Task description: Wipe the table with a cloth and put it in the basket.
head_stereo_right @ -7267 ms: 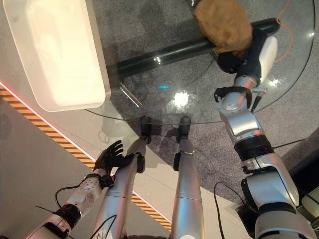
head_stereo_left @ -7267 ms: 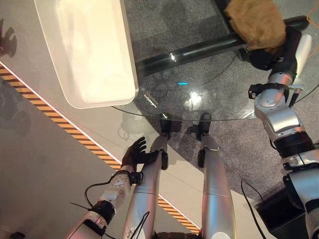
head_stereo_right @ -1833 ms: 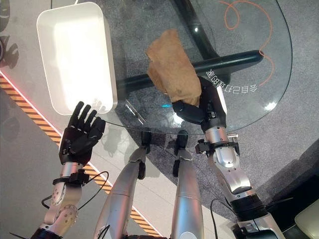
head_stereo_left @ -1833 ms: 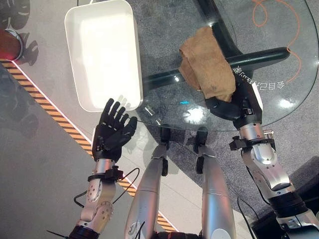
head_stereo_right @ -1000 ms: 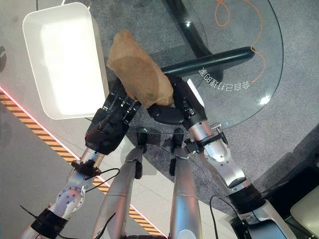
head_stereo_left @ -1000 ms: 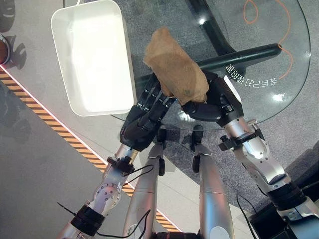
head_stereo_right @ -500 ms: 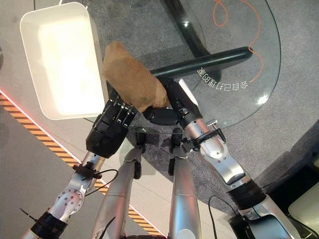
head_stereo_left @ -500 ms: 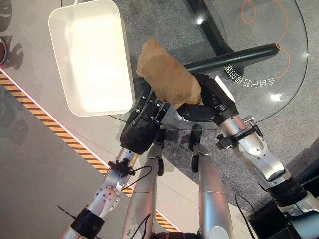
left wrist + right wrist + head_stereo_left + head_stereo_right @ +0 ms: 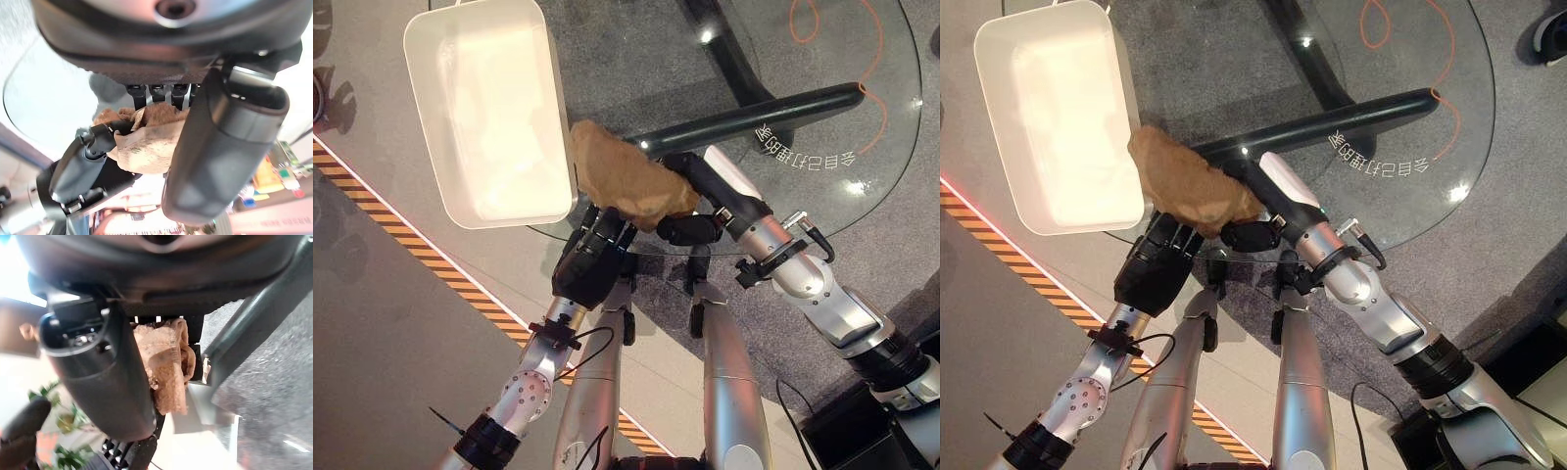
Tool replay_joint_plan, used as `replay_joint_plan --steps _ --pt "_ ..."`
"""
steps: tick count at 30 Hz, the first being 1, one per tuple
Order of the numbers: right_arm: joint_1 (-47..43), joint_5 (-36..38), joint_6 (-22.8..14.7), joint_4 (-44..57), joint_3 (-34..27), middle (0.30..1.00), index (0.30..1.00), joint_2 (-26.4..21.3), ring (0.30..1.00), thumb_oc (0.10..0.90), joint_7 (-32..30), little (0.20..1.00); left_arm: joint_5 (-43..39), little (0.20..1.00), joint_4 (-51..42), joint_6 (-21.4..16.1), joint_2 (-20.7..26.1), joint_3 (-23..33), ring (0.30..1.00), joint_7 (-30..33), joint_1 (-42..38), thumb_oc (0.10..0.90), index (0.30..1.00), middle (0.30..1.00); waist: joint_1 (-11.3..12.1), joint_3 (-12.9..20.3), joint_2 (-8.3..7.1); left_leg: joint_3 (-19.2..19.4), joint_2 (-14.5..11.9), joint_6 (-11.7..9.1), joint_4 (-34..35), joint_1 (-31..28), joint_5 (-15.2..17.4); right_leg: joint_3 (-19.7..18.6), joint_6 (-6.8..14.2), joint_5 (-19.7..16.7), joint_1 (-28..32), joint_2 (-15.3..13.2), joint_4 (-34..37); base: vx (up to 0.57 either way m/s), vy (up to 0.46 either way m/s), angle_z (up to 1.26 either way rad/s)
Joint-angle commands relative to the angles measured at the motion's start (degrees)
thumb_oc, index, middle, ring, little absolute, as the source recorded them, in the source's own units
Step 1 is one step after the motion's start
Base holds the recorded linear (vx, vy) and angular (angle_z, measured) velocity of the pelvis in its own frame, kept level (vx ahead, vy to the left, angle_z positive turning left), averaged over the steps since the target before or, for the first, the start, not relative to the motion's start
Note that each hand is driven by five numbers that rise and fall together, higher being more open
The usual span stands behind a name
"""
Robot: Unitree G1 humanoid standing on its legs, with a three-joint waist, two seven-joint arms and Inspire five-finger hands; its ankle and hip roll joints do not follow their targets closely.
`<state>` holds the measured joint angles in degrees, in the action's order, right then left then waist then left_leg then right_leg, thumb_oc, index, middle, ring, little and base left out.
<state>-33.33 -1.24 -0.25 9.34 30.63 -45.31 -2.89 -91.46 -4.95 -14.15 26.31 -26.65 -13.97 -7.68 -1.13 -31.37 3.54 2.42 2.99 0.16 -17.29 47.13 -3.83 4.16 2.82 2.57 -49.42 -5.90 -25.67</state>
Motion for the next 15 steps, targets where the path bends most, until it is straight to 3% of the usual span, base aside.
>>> replay_joint_plan --steps 1,8,15 --pt "-1.48 -4.59 -2.85 12.08 6.05 0.3 0.3 -0.65 0.3 0.1 4.58 0.2 5.27 0.9 -11.68 -3.32 -1.07 2.12 0.9 -3.65 -3.47 0.8 0.9 0.9 1.04 1.58 -0.3 -0.22 3.25 1.41 -2.47 -1.73 4.39 -0.84 0.92 -2.99 2.7 4.43 5.61 0.0 0.0 0.0" --pt "-2.7 -5.69 -2.44 12.48 7.85 0.3 0.3 -1.7 0.3 0.1 6.38 0.2 5.25 0.9 -12.49 -3.36 -1.31 1.86 0.9 -2.77 -3.48 0.8 0.9 0.9 1.27 1.58 -0.23 -0.4 3.45 1.38 -2.02 -1.91 4.12 -0.9 0.94 -3.01 2.93 4.49 5.95 0.0 0.0 0.0" --pt "-4.42 -5.4 -0.38 11.94 11.05 0.3 0.3 -3.1 0.3 0.1 12.96 0.2 4.29 0.9 -12.18 -4.19 -1.08 1.77 0.9 -3.7 -3.73 0.8 0.9 0.9 1.66 1.58 -0.51 -0.51 3.62 1.29 -1.53 -2.34 3.97 -0.7 0.93 -3.04 3.51 4.46 6.47 0.0 0.0 0.0"
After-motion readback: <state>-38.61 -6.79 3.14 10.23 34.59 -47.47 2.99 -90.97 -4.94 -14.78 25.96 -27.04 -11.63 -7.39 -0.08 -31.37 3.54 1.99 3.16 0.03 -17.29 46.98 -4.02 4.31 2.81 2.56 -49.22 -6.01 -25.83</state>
